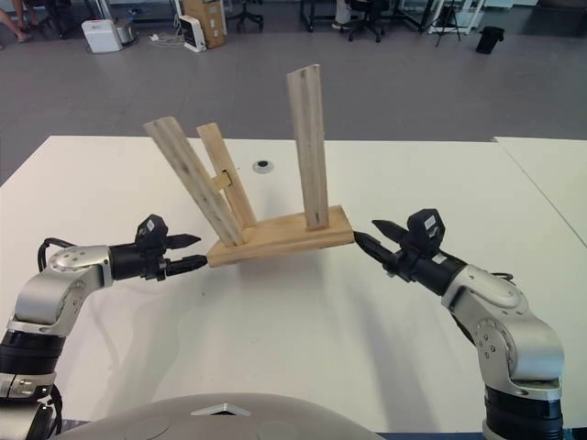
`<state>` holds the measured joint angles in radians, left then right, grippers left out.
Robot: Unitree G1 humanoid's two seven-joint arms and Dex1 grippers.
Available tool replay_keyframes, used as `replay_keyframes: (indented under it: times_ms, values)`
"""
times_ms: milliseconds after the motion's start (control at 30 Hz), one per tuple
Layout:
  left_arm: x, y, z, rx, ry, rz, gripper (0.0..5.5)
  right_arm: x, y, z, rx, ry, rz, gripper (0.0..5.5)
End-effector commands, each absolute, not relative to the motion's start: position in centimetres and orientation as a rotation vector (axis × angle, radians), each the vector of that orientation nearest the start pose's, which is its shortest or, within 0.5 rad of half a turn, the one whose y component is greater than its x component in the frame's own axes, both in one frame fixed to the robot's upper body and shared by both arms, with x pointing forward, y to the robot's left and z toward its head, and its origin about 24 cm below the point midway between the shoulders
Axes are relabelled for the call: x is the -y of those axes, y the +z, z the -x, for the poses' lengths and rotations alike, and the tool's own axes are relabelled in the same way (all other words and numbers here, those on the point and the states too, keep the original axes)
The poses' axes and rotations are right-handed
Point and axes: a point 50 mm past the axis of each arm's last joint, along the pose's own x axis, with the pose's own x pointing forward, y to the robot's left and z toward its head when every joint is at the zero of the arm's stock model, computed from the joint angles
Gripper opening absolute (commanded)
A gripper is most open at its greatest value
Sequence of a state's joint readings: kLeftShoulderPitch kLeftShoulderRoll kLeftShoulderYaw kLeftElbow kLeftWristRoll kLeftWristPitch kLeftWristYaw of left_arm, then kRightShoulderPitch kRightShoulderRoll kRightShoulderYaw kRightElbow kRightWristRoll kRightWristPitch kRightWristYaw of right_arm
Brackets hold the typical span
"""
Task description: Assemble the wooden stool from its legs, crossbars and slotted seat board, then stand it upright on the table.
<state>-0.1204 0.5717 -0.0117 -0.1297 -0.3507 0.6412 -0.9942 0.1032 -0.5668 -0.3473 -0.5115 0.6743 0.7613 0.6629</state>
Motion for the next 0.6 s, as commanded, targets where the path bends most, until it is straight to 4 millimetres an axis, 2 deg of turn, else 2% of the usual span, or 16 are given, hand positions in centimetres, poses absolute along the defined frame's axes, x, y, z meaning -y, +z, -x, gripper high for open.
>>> replay_keyframes:
  times_ms: [33, 200, 300, 400, 500, 600]
  values:
    - [-15.0, 10.9, -24.2, -0.232, -1.226, 0.129, 3.31, 18.8, 13.1, -19.4, -0.222, 0.944, -0.186, 2.85]
    - [-15.4, 13.5, -24.4, -0.153, -1.203, 0.138, 3.31, 19.4, 11.6, -18.5, -0.301, 0.917, -0.165, 2.85]
    - [-15.5, 13.9, -24.3, -0.148, -1.203, 0.141, 3.31, 19.7, 11.1, -18.2, -0.32, 0.9, -0.156, 2.85]
    - [-15.2, 13.5, -23.7, -0.175, -1.228, 0.162, 3.31, 19.8, 11.1, -18.1, -0.323, 0.894, -0.153, 2.85]
    - [-14.2, 12.3, -21.8, -0.256, -1.312, 0.227, 3.31, 20.3, 11.3, -18.3, -0.32, 0.886, -0.14, 2.85]
    - [-14.6, 11.2, -20.2, -0.361, -1.367, 0.259, 3.31, 20.8, 11.3, -18.4, -0.335, 0.874, -0.118, 2.85]
